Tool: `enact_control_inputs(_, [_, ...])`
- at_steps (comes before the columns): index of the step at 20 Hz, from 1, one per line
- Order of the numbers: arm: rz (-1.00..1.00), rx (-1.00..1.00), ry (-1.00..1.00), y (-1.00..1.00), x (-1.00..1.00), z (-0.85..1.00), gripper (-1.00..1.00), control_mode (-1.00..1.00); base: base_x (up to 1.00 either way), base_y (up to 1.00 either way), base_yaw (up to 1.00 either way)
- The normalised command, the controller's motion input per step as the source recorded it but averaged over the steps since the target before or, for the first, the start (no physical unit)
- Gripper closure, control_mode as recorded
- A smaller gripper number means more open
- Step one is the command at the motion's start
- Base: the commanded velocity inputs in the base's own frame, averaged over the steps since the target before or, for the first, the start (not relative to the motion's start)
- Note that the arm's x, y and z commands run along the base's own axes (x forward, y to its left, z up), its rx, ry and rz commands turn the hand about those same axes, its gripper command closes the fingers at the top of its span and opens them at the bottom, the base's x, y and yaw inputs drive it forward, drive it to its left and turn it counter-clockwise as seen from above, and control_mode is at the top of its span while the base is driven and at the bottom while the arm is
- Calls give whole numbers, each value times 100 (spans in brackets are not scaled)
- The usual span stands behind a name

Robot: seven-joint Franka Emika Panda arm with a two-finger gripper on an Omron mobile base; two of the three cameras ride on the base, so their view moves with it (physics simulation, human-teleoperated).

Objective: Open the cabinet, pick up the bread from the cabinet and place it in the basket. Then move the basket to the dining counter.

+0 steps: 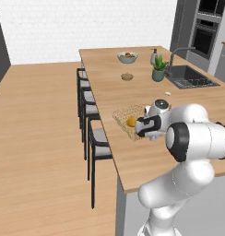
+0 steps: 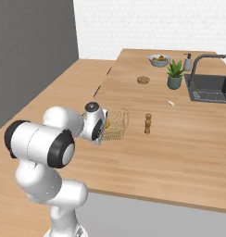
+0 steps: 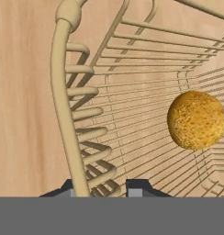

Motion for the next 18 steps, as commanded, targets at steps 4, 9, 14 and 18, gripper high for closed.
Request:
enact_control_inputs(4, [0, 1, 0, 0, 59, -41, 100, -100, 0, 0, 0])
enact_control_inputs(9, [0, 3, 0, 0, 44, -34, 100, -100, 0, 0, 0])
enact_control_inputs(14, [0, 5, 0, 0, -9, 0, 100, -100, 0, 0, 0])
enact_control_inputs(18, [0, 1, 0, 0, -6, 1, -100, -100, 0, 0, 0])
